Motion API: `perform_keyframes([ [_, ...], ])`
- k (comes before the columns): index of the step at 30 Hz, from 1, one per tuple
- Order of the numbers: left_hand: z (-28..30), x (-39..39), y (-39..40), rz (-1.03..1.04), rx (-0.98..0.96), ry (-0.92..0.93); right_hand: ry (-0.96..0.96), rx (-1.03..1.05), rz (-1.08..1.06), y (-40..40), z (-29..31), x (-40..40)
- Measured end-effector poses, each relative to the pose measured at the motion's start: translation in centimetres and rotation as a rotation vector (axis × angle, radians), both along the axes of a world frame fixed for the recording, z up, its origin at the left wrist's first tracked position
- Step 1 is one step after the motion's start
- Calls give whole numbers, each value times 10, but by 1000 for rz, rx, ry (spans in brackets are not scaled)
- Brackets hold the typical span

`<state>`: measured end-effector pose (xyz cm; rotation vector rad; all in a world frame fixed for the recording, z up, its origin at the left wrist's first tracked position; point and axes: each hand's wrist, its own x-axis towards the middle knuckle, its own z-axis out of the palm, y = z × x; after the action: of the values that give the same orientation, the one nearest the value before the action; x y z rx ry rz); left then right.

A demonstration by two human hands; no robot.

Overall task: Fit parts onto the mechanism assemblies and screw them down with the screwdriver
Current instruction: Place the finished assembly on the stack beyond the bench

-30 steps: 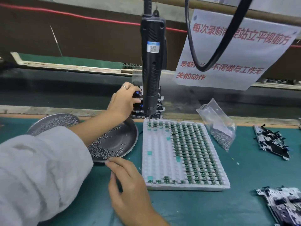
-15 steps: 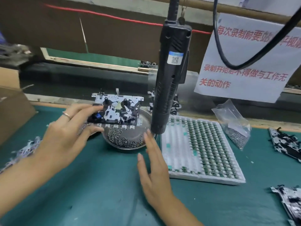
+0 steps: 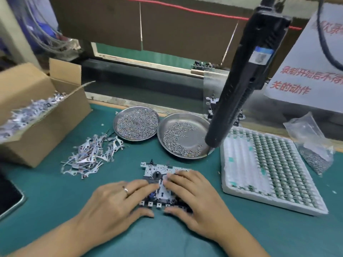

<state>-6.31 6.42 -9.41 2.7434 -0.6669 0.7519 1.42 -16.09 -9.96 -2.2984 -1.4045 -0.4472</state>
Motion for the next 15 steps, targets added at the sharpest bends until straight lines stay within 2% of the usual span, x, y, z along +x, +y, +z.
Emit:
perform_keyframes([
  [5, 6, 16, 28, 284, -113, -21, 2, 1, -55, 0, -6, 1],
  [9, 10, 44, 50, 556, -14, 126, 38, 53, -102, 0, -8, 2],
  [12, 10, 57, 51, 627, -14, 192, 63, 97, -106, 0, -7, 1],
  [15, 10, 64, 52, 621, -3, 162, 90, 150, -101, 0, -5, 1],
])
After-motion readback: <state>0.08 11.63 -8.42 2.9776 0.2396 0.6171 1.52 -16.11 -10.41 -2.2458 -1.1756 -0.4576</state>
